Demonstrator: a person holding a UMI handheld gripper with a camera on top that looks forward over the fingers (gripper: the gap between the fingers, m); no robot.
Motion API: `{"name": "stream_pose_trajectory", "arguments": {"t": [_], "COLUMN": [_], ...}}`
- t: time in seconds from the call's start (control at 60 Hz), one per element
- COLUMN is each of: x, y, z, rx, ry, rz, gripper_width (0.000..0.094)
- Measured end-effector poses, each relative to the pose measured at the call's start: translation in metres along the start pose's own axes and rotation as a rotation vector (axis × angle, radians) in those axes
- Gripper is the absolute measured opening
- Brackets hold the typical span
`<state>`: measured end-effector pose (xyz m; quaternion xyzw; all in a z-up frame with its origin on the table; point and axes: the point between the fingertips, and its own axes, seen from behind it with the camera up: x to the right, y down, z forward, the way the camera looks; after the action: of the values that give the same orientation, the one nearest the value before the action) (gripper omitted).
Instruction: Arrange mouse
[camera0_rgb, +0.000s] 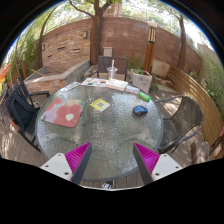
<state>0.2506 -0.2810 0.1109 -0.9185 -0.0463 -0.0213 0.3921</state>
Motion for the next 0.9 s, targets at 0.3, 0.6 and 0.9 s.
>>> {"name": "stream_pose_trajectory", "arguments": {"t": [0.3,0.6,0.9], "x": [0.100,0.140,0.149], "y": [-0.068,-0.102,-0.122], "z": [0.188,0.288,0.324], "rx": [0.073,0.047,0.035], "ry": [0.014,0.014,0.087], "rz": [0.066,0.183,0.171], "gripper_width": [0.0849,0.0843,0.0606]}}
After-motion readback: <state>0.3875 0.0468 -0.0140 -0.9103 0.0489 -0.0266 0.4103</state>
